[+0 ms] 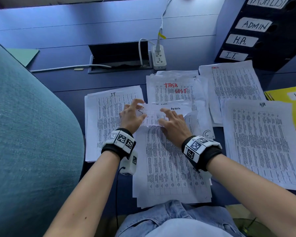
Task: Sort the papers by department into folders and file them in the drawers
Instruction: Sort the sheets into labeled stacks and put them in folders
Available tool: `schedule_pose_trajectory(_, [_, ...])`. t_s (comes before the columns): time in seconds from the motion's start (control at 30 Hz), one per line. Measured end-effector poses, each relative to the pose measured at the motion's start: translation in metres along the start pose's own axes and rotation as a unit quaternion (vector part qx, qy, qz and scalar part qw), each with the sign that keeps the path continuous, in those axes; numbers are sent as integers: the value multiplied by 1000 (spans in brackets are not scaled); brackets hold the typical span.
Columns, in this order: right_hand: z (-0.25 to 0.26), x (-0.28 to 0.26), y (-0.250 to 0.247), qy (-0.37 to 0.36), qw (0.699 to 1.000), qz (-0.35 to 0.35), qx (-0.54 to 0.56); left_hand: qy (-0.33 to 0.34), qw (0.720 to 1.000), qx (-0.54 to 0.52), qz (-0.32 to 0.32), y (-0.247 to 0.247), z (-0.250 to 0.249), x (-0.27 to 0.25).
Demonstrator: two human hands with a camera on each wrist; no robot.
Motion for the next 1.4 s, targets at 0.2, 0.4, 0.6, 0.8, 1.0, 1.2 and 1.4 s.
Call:
schedule_pose_trajectory(0.2, [1, -1, -8, -3, 997, -68, -41, -20, 951, -241, 194, 4, -10, -8])
schedule_pose_trajectory(0.4, [9, -9, -12, -14, 984, -117, -130, -60, 949, -239, 196, 0, -2, -4])
schedule_pose_trajectory(0.6, [13, -19, -6, -81, 987, -102, -91, -106, 982, -103, 121, 4, 20, 4])
schedule_pose_trajectory(0.8, [17, -23, 4, -29, 999, 34, -9, -136, 982, 53, 120, 11, 26, -3])
schedule_pose_trajectory(1.0, [17, -17, 1, -1, 997, 71, -3, -116, 987, 56, 92, 7, 21, -5])
schedule_pose_trajectory(1.2, [-6, 7, -31, 62, 997, 41, -39, -4, 977, -159, 140, 0, -15, -11])
schedule_pose_trajectory(1.4, [-32, 30, -97, 170, 984, -51, -14, -41, 942, -285, 175, 5, -42, -16])
Point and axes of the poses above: each hand's wrist, its own x-axis towards the middle knuckle, its own y-axis out of the palm, z = x × y, the point moved 5 cm from there along x, towards the middle knuckle, and after that the axes turned 1 degree about -z, right-handed, at the moved point
